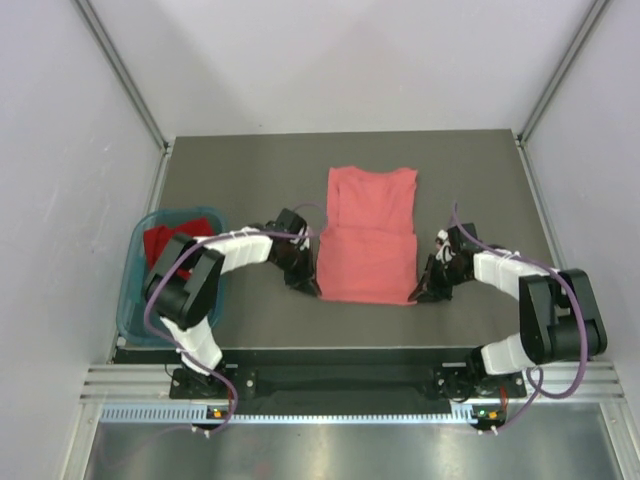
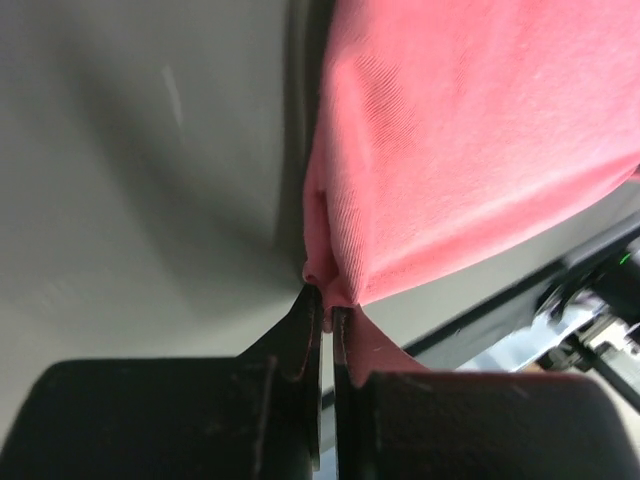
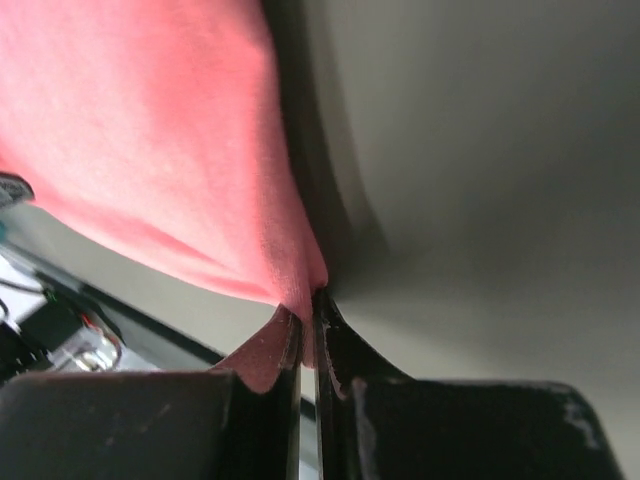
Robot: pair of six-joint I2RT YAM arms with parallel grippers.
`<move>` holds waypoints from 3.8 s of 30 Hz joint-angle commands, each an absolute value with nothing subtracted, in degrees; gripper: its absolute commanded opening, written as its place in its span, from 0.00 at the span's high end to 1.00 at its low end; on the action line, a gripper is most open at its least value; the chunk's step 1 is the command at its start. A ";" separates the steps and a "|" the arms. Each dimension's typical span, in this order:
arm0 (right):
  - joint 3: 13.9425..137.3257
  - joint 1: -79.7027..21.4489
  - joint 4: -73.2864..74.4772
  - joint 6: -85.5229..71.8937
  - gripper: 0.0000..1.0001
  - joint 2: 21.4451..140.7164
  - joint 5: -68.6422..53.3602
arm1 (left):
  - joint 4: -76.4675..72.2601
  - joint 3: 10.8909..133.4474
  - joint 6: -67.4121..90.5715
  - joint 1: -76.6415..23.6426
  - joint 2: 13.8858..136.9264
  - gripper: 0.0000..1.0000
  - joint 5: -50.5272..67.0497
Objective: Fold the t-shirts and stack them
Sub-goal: Fold the tshirt
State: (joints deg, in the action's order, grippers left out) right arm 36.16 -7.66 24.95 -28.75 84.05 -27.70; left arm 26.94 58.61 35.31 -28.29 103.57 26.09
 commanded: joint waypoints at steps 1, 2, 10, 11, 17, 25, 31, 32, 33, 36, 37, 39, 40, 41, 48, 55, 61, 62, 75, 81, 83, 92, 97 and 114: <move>34.27 -10.44 33.04 -24.87 0.99 79.64 -24.08 | 28.49 50.29 37.70 -30.76 97.23 1.00 20.92; 35.15 -11.33 34.44 -25.66 0.99 78.93 -23.21 | 27.87 49.23 39.01 -31.37 96.34 1.00 21.09; 33.75 -12.39 43.67 -29.36 0.81 69.00 -15.65 | 29.17 48.16 39.46 -33.57 92.82 0.83 21.45; 33.66 -12.31 45.07 -29.36 0.78 68.21 -14.34 | 30.14 47.99 39.55 -33.57 91.77 0.59 20.14; 40.42 -12.13 48.17 -27.25 0.49 65.21 -10.72 | 37.96 52.89 37.01 -33.40 83.76 0.34 16.18; 55.88 -11.95 40.18 -24.17 0.56 80.49 -20.81 | 34.39 65.20 32.61 -30.42 89.72 0.56 18.86; 60.90 -11.95 31.83 -26.72 0.79 91.13 -27.94 | 29.10 74.26 33.39 -27.16 102.82 0.79 26.63; 61.17 -11.95 29.47 -26.89 0.80 92.36 -29.43 | 27.26 75.83 33.49 -26.98 104.14 0.83 28.55; 61.52 -11.95 28.49 -27.42 0.82 94.46 -29.79 | 26.81 76.63 33.66 -26.90 106.85 0.83 28.91; 63.10 -11.87 25.84 -27.25 0.84 99.47 -31.72 | 25.14 79.27 34.10 -26.54 111.69 0.85 29.79; 64.41 -11.78 25.58 -26.90 0.85 100.80 -32.16 | 24.79 80.32 34.45 -26.37 112.67 0.85 29.79; 65.39 -11.34 24.61 -25.50 0.85 103.96 -32.17 | 22.96 80.68 34.80 -25.67 114.86 0.85 29.71; 66.52 -10.99 24.61 -24.97 0.85 105.02 -32.52 | 22.42 80.68 35.24 -25.23 115.39 0.85 29.27; 67.06 -10.55 24.44 -24.61 0.85 107.12 -32.61 | 22.41 80.77 35.33 -24.96 116.44 0.85 28.92; 70.48 -4.93 26.71 -20.32 0.82 112.41 -33.57 | 25.48 76.56 32.45 -23.64 114.70 0.86 25.23; 73.65 -3.96 34.79 -15.12 0.72 108.47 -32.97 | 32.33 76.28 27.95 -24.08 107.06 0.79 24.00; 68.05 -6.32 37.53 -16.96 0.70 98.63 -34.80 | 32.97 72.62 30.48 -26.36 99.06 0.73 28.46; 66.72 -7.20 37.44 -17.31 0.70 96.35 -35.24 | 31.74 71.29 31.54 -26.72 97.83 0.73 29.78; 39.39 -15.29 26.19 -24.79 0.75 86.48 -37.63 | 19.69 47.91 36.03 -28.48 94.48 0.85 35.25; 35.86 -14.94 29.61 -23.03 0.76 86.57 -29.89 | 19.07 40.17 37.35 -28.48 94.31 0.91 33.14; 35.60 -14.94 30.41 -23.11 0.76 84.83 -27.17 | 19.94 38.59 37.44 -28.48 92.21 0.91 32.44; 42.36 -16.17 41.31 -22.06 0.66 68.32 -18.02 | 32.77 42.97 35.25 -32.07 77.11 0.71 24.71; 46.58 -21.61 44.99 -19.69 0.53 66.44 -13.99 | 35.68 49.56 33.05 -39.27 73.74 0.46 15.32; 52.90 -50.88 43.59 -15.03 0.32 68.55 5.71 | 34.01 49.31 26.45 -48.78 64.26 0.43 -5.62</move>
